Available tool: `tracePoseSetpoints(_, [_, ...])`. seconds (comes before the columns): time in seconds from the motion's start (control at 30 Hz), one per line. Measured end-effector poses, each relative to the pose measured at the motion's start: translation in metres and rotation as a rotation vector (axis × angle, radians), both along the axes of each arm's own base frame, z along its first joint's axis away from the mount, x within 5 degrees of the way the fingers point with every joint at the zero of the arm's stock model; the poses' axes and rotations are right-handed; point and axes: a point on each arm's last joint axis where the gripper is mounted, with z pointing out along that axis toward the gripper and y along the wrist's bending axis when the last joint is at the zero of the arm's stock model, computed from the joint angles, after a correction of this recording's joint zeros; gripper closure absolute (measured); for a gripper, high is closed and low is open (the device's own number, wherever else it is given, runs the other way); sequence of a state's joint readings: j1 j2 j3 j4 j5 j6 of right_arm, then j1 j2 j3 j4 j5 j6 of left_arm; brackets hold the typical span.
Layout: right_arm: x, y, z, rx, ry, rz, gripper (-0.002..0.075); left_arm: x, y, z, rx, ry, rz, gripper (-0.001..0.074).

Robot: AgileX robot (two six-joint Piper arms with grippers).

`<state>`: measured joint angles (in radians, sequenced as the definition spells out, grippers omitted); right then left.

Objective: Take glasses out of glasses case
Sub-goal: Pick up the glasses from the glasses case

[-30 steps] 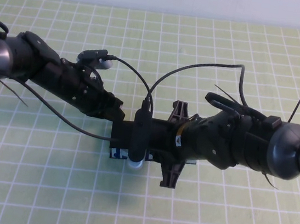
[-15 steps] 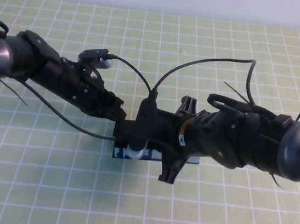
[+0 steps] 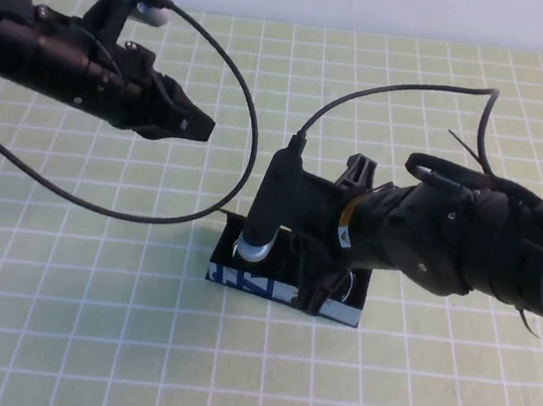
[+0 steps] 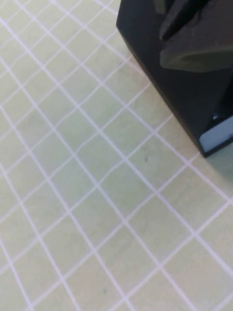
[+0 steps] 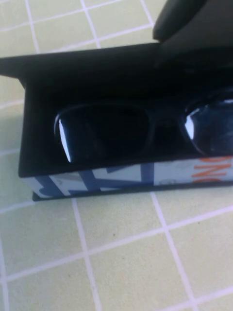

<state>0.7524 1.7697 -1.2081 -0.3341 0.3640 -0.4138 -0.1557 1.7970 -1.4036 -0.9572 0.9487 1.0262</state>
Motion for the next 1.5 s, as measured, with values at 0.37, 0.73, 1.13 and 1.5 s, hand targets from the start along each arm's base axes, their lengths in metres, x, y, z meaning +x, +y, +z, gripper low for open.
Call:
tracePoseSetpoints(0.37, [0.003, -0.005, 0.002, 0.023, 0.010, -0.041, 0.0729, -0.030, -0.007, -0.064, -0.062, -0.052, -0.289, 0.0739])
tracePoseSetpoints(0.73, [0.004, -0.005, 0.002, 0.031, 0.005, -0.041, 0.0730, -0.015, -0.013, -0.114, -0.139, -0.016, -0.282, 0.0739])
tracePoseSetpoints(1.13, [0.004, -0.005, 0.004, 0.071, 0.024, -0.073, 0.0714, -0.012, -0.015, -0.133, -0.180, 0.036, -0.266, 0.0739])
tracePoseSetpoints(1.5, [-0.032, -0.007, 0.043, 0.394, 0.358, -0.347, 0.0675, -0.012, -0.016, -0.136, -0.188, 0.046, -0.268, 0.0739])
